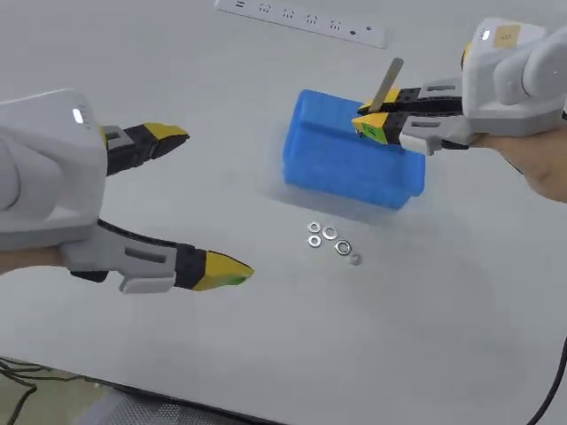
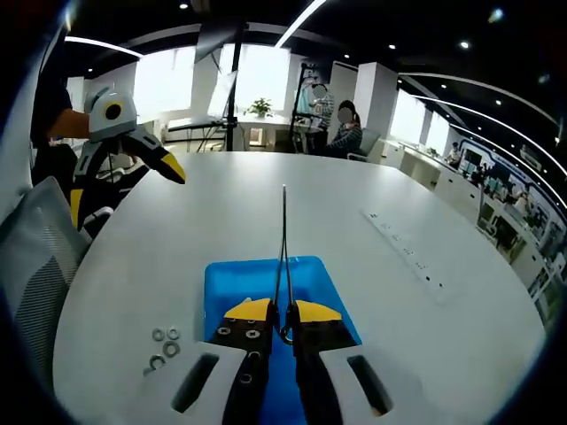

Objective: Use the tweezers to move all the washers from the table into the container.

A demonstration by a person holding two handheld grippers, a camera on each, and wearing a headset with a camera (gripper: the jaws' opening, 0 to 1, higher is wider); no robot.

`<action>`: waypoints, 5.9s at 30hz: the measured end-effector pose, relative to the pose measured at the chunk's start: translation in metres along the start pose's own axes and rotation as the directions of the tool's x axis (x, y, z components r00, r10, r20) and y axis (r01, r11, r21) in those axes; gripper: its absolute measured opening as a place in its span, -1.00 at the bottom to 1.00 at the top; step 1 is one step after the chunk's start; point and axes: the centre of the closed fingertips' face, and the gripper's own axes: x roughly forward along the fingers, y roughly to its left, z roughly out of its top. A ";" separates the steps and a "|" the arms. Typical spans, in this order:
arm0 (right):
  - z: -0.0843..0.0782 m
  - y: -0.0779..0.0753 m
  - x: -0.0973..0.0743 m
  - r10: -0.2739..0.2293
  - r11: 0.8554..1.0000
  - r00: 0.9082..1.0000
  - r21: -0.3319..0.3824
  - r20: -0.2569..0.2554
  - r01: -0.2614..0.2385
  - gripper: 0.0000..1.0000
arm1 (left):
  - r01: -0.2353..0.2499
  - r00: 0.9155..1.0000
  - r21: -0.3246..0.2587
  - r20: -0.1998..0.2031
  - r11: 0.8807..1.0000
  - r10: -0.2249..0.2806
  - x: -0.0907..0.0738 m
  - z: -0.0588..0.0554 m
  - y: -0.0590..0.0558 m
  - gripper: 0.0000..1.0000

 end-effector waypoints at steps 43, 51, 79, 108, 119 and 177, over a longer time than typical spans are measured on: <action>-0.028 0.009 0.022 0.034 0.998 0.999 0.051 -0.030 -0.033 -0.78 | -0.025 0.998 -0.079 0.057 0.997 0.030 0.001 0.007 -0.003 0.99; -0.023 0.008 0.021 0.027 0.998 1.000 0.052 -0.013 -0.027 -0.78 | -0.017 0.998 -0.080 0.053 0.997 0.021 0.002 0.006 -0.005 0.99; -0.002 0.013 0.011 0.061 0.998 0.998 0.010 0.031 -0.061 -0.84 | 0.096 0.974 0.077 0.200 0.992 -0.110 0.094 0.100 0.043 0.46; -0.002 0.019 0.008 0.107 0.994 0.994 -0.017 0.038 -0.106 -0.84 | 0.252 0.937 0.139 0.212 0.958 -0.278 0.132 0.119 0.016 -0.83; -0.003 0.025 0.006 0.142 0.989 0.989 -0.034 0.035 -0.141 -0.84 | 0.283 0.924 0.162 0.216 0.945 -0.314 0.124 0.124 0.016 -0.84; 0.001 0.056 -0.050 0.060 0.998 0.997 -0.021 0.042 -0.060 0.33 | 0.234 0.950 0.348 0.118 0.908 -0.290 0.082 0.140 -0.009 -0.92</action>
